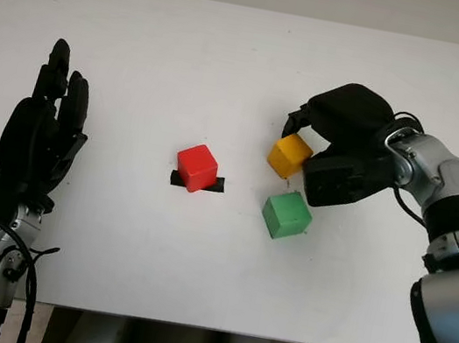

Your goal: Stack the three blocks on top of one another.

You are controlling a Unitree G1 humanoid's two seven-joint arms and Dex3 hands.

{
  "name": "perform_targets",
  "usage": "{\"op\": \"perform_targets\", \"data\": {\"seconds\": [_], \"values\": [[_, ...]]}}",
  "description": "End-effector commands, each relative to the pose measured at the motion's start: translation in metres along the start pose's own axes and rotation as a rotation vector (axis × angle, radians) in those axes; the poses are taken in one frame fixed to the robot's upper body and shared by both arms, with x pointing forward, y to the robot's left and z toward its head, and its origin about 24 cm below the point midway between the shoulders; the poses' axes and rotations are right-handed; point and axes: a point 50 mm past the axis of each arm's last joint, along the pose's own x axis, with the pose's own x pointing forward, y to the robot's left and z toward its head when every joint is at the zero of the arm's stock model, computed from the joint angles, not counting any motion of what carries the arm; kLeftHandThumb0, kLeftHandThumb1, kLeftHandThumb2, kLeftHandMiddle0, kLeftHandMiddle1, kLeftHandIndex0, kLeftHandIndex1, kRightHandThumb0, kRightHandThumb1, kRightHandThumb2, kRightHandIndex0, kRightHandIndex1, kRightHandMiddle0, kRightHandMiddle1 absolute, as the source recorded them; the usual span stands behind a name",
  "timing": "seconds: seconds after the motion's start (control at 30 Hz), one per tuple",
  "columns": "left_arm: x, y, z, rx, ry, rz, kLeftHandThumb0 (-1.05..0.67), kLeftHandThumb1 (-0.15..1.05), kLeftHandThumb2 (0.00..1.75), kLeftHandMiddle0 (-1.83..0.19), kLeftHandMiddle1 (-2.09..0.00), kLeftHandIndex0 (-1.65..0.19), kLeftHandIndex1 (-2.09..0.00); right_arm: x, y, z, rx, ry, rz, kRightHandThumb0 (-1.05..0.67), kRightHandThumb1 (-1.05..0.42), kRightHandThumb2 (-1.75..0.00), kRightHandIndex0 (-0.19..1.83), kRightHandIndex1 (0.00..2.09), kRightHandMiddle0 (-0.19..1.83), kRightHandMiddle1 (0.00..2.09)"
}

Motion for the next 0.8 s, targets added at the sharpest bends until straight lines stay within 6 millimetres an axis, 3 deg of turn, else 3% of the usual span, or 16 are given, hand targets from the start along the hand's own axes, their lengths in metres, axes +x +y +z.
{"op": "perform_targets", "data": {"seconds": [0.0,0.17,0.6,0.77], "values": [[-0.002,0.0,0.0,0.001,-0.004,0.003,-0.68,1.05,0.48,0.19,-0.02,0.17,-0.05,0.001,0.001,0.001,0.007,-0.002,0.004,-0.34,-0.91,-0.05,0.54,0.05,0.61,0.98],[-0.002,0.0,0.0,0.008,-0.002,0.001,-0.69,1.05,0.49,0.19,-0.02,0.17,-0.05,0.003,-0.002,0.001,0.057,0.006,0.016,-0.33,-0.91,-0.05,0.52,0.04,0.58,1.0],[-0.002,0.0,0.0,0.017,-0.004,0.003,-0.68,1.05,0.5,0.19,-0.02,0.17,-0.05,0.008,-0.021,-0.003,0.444,0.038,-0.015,-0.32,-0.89,-0.05,0.49,0.04,0.47,1.24],[-0.001,0.0,0.001,0.017,-0.006,0.002,-0.68,1.05,0.49,0.19,-0.02,0.17,-0.06,0.008,-0.029,-0.005,0.508,0.039,-0.021,-0.32,-0.9,-0.06,0.48,0.04,0.45,1.28]]}}
